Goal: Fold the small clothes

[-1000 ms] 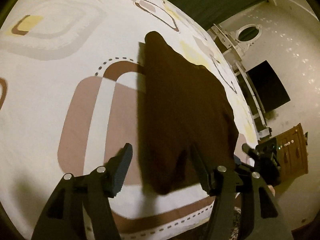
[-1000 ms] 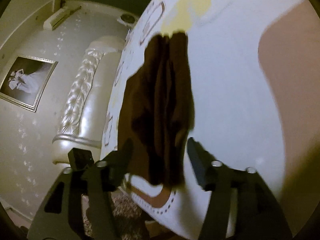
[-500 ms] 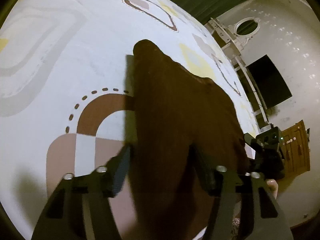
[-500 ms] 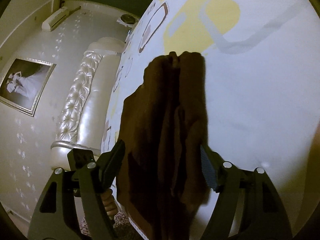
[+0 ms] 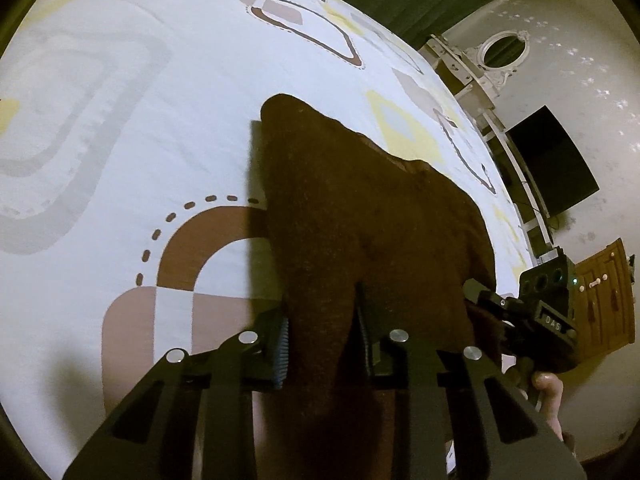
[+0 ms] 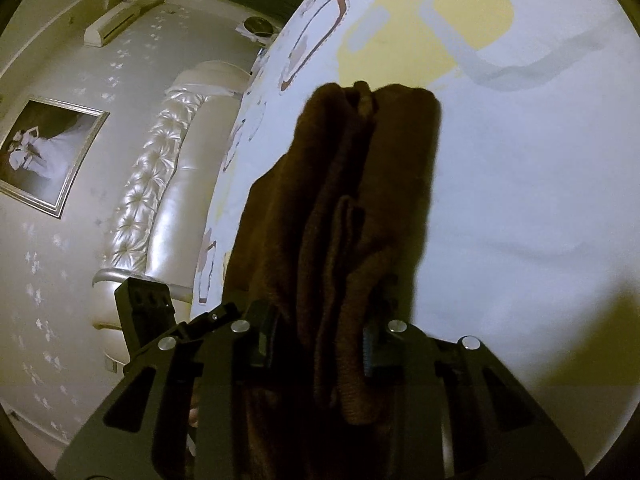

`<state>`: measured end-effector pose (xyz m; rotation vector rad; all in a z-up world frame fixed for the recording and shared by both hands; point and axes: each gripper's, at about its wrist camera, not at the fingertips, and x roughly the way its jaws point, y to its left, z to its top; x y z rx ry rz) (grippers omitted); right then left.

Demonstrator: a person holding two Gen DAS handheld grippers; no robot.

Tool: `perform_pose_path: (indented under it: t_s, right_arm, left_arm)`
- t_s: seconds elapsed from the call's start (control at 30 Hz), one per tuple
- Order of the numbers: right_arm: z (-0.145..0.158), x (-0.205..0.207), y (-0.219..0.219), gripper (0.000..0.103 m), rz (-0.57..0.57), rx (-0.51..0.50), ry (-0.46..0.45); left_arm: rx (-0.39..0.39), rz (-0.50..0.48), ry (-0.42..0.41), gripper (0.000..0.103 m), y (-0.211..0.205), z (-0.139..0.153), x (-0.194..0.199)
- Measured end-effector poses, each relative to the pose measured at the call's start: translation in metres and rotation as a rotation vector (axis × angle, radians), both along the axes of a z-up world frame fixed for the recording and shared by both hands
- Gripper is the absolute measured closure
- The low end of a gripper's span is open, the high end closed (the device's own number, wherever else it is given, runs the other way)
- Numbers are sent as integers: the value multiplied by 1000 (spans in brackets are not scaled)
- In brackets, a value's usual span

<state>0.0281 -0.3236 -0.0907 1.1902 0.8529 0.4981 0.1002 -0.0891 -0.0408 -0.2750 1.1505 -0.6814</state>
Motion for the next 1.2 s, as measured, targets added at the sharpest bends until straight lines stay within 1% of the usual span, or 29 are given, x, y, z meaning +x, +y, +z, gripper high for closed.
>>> perform_pose_path:
  t_s: [0.4,0.5,0.57,0.6,0.63,0.73,0.8,0.9,1.0,1.07,1.1,1.13,1.17,1.2]
  right_arm:
    - [-1,4,3,75,-3,15,-7]
    - [-1,4,3,74,-6,19,-4]
    - [-3,0,-2,71,-23,19,5]
    - [-4,-3,-5,67,-33,28,9]
    - [-7,-6,-9,65,-45,38,14]
    - [-11,-13,-23,59,-87,69,15]
    - [-12,-10,-29,56,-103,62,22]
    - [-8,1,-35,47,-123,57,19]
    - [-10,16,-41,46,-137,55,25]
    - [-14,27,-45,46,-137,71,27]
    - [-15,33,-45,46,-134,78,27]
    - [-15,39,-45,48,-126,81,26]
    - [-14,46,-43,52,-109,70,26]
    - [-13,50,-41,72,-93,51,26]
  left_arm:
    - [0,13,-5,77,12,3,0]
    - [-12,16,15,76,12,1,2]
    - [-41,9,28,74,12,1,3]
    - [-56,-1,31,73,13,0,4]
    - [-62,-12,28,73,14,0,5]
    - [-58,-42,12,66,12,0,9]
    - [-48,-40,10,57,10,-2,16]
    - [-64,-22,35,54,8,-5,28]
    - [-76,-9,59,53,6,-8,39]
    - [-68,-16,55,53,4,-8,45]
    - [-56,-24,47,55,1,-7,48]
    - [-45,-27,37,60,0,-6,50]
    - [-35,-33,29,75,-1,-6,51]
    - [-20,-37,25,81,-3,-7,53]
